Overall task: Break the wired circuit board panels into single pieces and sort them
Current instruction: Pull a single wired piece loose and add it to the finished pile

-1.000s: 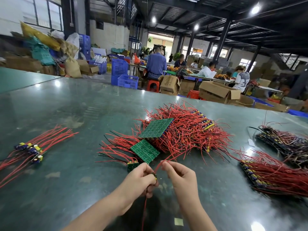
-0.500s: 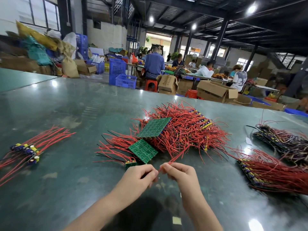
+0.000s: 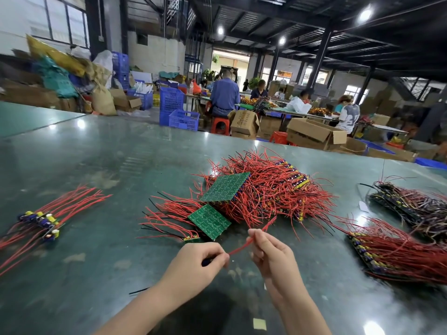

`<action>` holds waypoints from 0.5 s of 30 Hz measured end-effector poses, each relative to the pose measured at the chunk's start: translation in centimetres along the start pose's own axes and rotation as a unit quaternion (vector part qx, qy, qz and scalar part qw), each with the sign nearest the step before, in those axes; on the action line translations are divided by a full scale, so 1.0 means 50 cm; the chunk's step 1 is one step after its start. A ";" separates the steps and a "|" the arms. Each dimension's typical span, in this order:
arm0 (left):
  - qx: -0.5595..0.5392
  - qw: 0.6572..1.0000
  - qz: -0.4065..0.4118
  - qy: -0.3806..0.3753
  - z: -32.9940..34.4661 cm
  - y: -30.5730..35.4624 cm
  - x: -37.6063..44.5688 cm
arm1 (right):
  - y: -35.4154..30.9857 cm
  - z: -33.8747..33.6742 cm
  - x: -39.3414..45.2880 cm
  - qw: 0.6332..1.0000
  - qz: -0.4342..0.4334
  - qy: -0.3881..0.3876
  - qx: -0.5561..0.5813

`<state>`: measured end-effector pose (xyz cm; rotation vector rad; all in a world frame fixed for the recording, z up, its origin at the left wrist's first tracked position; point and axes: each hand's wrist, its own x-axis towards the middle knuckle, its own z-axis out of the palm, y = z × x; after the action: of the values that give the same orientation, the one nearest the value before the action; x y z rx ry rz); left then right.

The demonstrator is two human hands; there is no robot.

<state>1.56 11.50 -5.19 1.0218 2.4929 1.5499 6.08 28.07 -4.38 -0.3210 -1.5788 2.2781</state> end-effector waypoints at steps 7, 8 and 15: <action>-0.015 1.000 0.021 -0.011 -0.004 0.008 -0.003 | -0.007 0.001 0.002 0.996 0.009 0.050 0.072; -0.024 0.999 0.025 -0.024 -0.003 0.010 -0.005 | -0.010 -0.001 0.004 0.995 0.010 0.060 0.081; -0.013 1.000 0.020 -0.013 0.007 0.005 -0.008 | -0.008 0.021 -0.016 0.995 -0.027 0.005 -0.099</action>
<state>2.09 11.63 -5.29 1.0867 2.4438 1.5660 6.48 26.99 -3.67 -0.3362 -1.7893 2.0809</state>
